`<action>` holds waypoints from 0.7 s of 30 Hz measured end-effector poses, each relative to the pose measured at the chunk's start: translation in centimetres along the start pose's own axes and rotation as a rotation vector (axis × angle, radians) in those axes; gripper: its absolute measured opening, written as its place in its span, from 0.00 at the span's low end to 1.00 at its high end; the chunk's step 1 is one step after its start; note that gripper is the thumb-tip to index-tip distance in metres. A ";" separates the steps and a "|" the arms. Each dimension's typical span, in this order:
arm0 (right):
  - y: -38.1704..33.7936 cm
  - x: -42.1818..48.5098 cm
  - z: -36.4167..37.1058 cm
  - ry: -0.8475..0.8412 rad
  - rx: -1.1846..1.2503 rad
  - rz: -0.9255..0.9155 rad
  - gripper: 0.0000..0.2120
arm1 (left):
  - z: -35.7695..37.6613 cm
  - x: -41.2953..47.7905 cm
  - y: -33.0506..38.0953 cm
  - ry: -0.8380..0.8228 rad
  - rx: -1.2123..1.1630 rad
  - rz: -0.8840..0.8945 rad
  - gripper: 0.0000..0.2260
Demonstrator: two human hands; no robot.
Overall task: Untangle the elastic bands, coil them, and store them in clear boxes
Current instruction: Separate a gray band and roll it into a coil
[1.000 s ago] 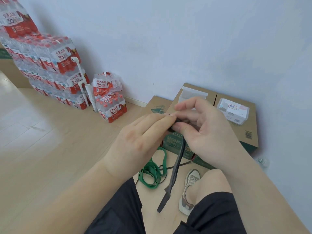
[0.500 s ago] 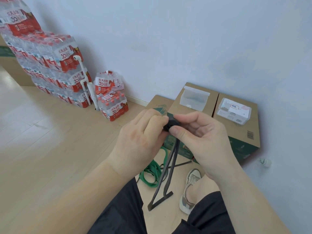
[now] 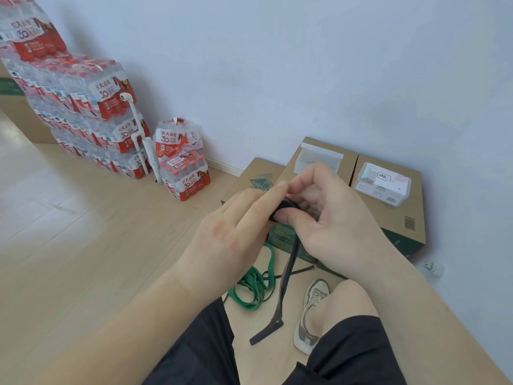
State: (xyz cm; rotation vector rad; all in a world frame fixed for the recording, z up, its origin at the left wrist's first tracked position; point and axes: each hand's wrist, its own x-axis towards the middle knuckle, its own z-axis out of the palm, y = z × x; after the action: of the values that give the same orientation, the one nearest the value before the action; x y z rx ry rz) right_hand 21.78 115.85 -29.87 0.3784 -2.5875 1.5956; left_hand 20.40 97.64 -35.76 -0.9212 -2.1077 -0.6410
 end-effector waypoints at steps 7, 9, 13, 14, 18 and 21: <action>0.9 -1.4 1.1 0.239 0.395 0.150 0.12 | -0.2 0.3 0.1 0.075 0.059 -0.068 0.10; 1.0 -1.7 1.8 0.284 0.453 0.124 0.10 | 0.0 0.5 0.4 0.091 0.077 -0.108 0.08; 0.8 -1.5 2.5 0.304 0.432 0.081 0.10 | 0.6 0.3 0.9 0.074 0.052 -0.217 0.08; 0.8 -1.3 2.5 0.298 0.413 0.070 0.11 | 0.6 0.3 0.9 0.063 0.029 -0.234 0.08; 1.1 -0.4 1.2 0.284 0.250 0.030 0.15 | 0.4 0.6 0.8 -0.034 -0.061 -0.215 0.09; 0.7 0.1 -0.1 0.144 0.104 -0.019 0.16 | -0.3 1.0 0.3 -0.040 -0.020 -0.125 0.10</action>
State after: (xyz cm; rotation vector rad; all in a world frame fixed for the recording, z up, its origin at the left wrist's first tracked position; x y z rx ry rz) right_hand 21.55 116.23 -30.37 0.2827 -2.3961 1.6895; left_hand 20.32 98.06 -34.74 -0.8240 -2.2114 -0.7134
